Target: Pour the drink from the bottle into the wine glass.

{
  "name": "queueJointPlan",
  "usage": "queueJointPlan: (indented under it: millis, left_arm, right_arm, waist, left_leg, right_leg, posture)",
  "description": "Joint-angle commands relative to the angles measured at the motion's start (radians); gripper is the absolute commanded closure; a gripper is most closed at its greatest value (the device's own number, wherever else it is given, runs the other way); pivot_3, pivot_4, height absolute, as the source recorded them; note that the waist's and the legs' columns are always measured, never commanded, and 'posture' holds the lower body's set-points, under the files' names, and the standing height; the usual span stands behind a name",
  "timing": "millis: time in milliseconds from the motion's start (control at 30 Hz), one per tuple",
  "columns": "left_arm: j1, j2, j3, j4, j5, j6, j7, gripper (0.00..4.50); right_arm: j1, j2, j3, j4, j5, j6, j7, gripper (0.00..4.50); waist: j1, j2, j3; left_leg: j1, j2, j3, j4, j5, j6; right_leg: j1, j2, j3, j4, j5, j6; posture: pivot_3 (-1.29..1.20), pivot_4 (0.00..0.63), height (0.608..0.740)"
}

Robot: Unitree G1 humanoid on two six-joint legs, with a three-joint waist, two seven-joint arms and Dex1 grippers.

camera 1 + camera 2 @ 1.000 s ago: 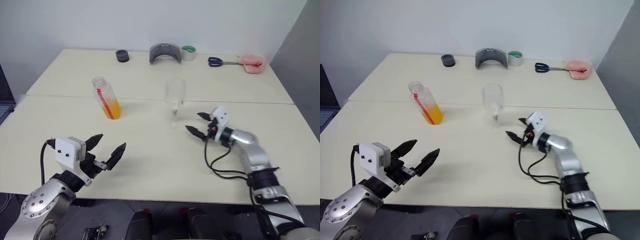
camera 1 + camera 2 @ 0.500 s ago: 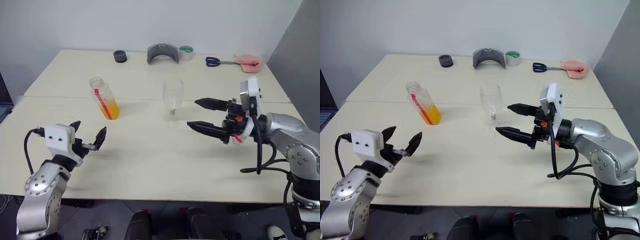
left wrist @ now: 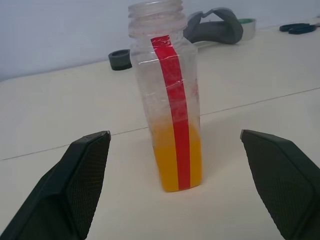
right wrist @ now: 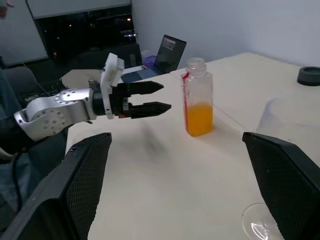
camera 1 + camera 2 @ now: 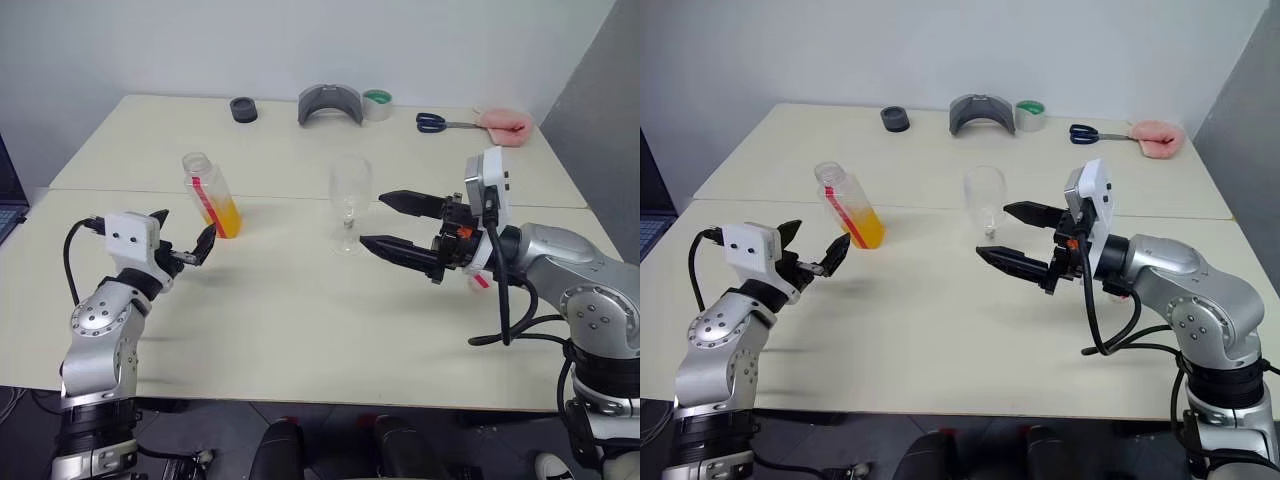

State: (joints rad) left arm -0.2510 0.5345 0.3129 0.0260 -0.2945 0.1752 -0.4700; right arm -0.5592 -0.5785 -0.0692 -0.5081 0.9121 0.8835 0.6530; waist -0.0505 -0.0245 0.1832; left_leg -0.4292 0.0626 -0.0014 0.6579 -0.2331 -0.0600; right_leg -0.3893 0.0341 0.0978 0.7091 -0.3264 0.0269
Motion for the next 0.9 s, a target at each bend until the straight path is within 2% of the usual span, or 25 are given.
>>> queueJointPlan:
  millis: [33,600,900]
  left_arm:
    - [-0.047,0.011,-0.006,0.018,0.01,-0.04,-0.01,0.0]
    - [-0.235,0.007,-0.047,0.282,0.05,-0.166,-0.049,0.0]
    - [-0.409,-0.035,-0.078,0.622,0.116,-0.35,-0.02,0.0]
  right_arm:
    - [-0.005,-0.016,-0.04,-0.035,0.042,-0.007,0.004,0.03]
    - [0.007,-0.008,-0.029,-0.042,0.019,-0.049,-0.011,0.03]
    - [-0.021,0.009,-0.035,-0.036,0.035,-0.038,-0.056,0.03]
  waist:
    - [0.001,0.0,0.0]
    - [0.001,0.0,0.0]
    - [0.003,0.0,0.0]
  left_leg:
    - [0.0,0.0,0.0,0.0,0.0,0.0]
    - [0.0,0.0,0.0,0.0,0.0,0.0]
    - [-0.001,0.0,0.0,0.0,0.0,0.0]
  right_leg:
    - [0.0,0.0,0.0,0.0,0.0,0.0]
    - [0.0,0.0,-0.001,0.0,0.0,0.0]
    - [0.0,0.0,-0.001,0.0,0.0,0.0]
  posture:
    - [0.0,0.15,0.74]
    - [0.0,0.15,0.74]
    - [0.0,0.15,0.74]
